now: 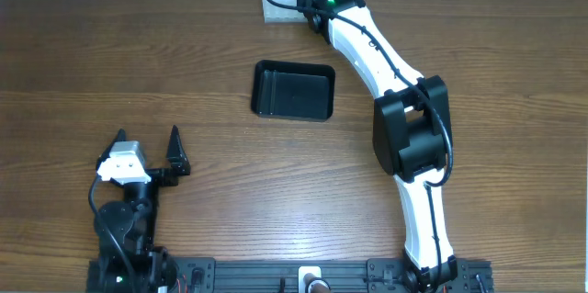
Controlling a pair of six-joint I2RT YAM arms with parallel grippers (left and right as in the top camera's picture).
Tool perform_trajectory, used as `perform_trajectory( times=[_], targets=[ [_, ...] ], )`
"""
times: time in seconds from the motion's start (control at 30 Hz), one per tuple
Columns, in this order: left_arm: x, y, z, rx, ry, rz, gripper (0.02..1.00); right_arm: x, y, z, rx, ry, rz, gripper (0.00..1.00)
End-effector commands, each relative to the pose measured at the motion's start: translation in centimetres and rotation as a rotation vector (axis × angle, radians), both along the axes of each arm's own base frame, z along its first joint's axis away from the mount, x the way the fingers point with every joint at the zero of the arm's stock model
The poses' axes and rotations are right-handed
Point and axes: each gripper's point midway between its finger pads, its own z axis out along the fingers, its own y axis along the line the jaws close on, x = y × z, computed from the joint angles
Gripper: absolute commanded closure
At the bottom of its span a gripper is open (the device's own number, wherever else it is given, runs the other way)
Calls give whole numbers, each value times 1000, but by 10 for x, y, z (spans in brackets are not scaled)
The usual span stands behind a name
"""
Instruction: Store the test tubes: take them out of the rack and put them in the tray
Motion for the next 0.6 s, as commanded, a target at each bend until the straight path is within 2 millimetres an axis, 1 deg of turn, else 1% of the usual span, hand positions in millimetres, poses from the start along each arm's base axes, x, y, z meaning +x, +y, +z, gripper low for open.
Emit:
perform_trajectory(
  times=[0.03, 0.13, 0.6],
  targets=[
    [0, -2, -1, 14, 0, -14, 20, 5, 1, 1, -4, -14, -14, 371],
    [0, -2, -1, 14, 0, -14, 20, 5, 1, -4, -7, -7, -14, 369],
    [0, -2, -1, 14, 1, -14, 23, 7, 2, -3, -6, -18, -12, 378]
  ],
)
